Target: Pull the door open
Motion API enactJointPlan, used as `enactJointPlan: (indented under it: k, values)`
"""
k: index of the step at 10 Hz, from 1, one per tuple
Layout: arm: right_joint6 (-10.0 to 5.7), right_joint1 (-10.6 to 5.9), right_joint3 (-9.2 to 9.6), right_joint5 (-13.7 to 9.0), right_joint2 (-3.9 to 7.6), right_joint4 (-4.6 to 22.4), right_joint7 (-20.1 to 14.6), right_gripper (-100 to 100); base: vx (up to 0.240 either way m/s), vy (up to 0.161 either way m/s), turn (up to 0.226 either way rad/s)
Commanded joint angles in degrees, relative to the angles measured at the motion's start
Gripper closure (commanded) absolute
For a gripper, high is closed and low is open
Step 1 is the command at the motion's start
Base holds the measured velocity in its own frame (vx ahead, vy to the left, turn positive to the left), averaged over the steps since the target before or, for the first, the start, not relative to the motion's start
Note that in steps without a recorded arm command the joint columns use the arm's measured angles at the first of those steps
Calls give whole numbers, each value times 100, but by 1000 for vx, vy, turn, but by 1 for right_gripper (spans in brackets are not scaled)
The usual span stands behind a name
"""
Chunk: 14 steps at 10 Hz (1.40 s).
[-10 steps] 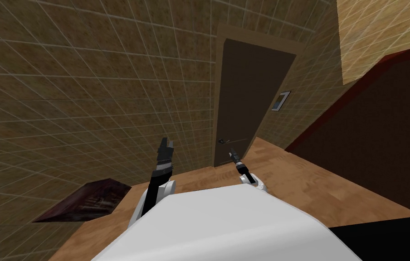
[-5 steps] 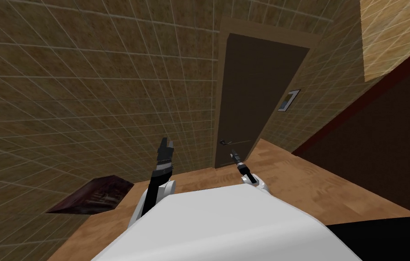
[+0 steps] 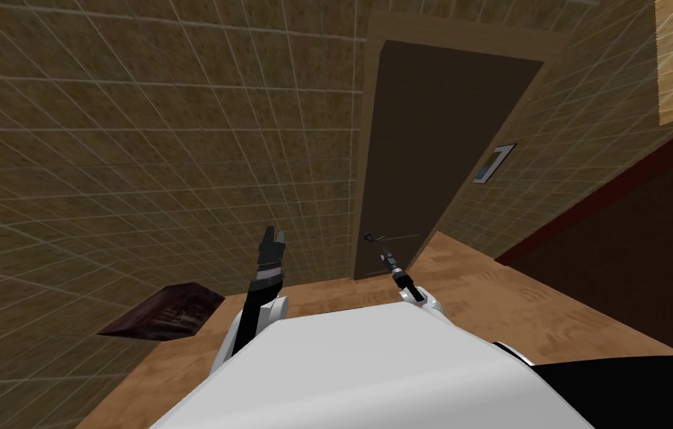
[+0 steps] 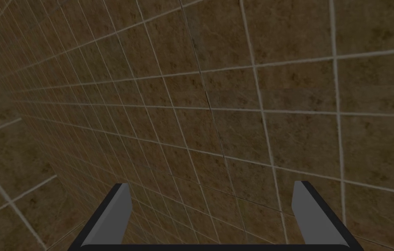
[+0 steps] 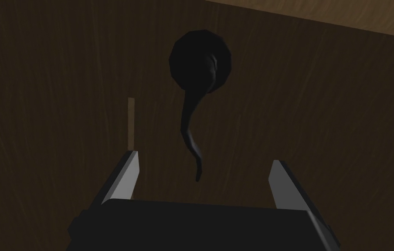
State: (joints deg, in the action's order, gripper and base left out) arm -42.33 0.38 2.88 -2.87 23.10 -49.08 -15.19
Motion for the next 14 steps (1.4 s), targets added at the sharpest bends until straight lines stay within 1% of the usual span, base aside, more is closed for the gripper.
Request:
enactJointPlan:
  k: [1,2,3,7,8,9,14]
  values:
    - [0,0,0,0,0,0,0,-100,24,-22,16]
    - [-34,-43,-144,-72,16,166,32,-100,95,-12,219]
    - [-41,-55,-194,-96,20,215,44,-100,138,-27,289]
    - [-97,-149,-591,-292,55,606,145,-100,186,-34,245]
    - [-83,-142,-531,-262,48,536,130,-100,100,-27,44]
    - [-83,-142,-531,-262,48,536,130,100,-13,3,-37]
    - [-83,-142,-531,-262,48,536,130,100,-19,3,-2]
